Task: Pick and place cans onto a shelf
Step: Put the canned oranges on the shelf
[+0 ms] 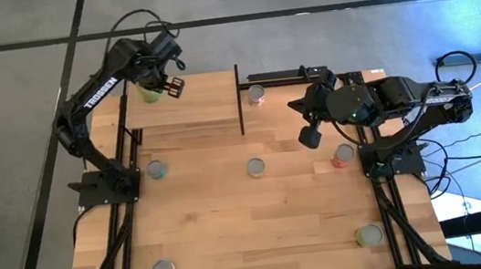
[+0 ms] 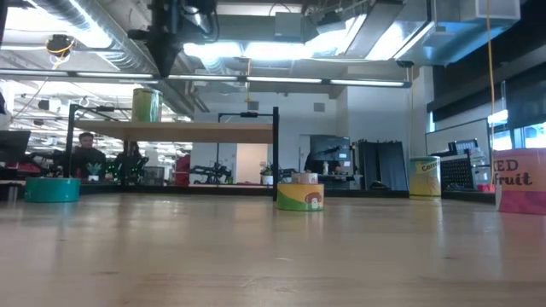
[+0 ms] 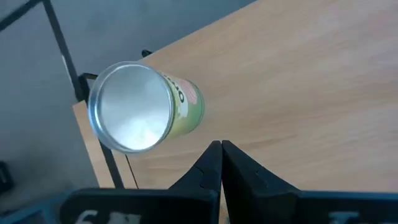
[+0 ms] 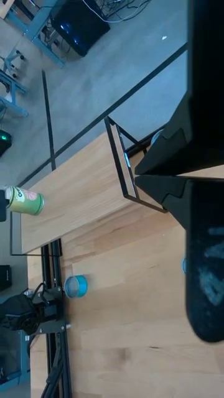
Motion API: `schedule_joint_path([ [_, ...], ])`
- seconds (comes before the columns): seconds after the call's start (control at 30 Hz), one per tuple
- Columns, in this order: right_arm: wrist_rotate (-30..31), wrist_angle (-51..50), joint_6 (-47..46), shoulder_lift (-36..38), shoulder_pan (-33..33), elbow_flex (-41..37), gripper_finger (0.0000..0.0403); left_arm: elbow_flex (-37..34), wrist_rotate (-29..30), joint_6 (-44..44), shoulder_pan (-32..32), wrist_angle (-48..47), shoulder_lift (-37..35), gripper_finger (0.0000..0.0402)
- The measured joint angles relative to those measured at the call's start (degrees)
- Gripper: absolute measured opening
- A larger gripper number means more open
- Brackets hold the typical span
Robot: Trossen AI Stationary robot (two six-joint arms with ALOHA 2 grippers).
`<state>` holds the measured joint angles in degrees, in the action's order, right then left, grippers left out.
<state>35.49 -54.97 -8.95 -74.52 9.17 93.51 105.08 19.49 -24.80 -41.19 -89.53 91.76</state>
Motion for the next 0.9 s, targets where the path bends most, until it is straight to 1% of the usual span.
schedule_joint_path([
  [0.13,0.0,0.0,0.0,0.0,0.0,0.0,0.0013,0.0,0.4,1.5,-0.6,-0.4,3.2,0.0000],
  [0.37,0.0,0.1,0.0,0.0,0.0,0.0,0.0013,0.0,4.2,3.2,-1.0,-0.5,6.2,0.0000],
  [0.9,0.0,1.2,0.1,0.0,0.0,0.0,0.0013,0.0,5.2,6.1,-6.7,-0.5,6.9,0.0000],
])
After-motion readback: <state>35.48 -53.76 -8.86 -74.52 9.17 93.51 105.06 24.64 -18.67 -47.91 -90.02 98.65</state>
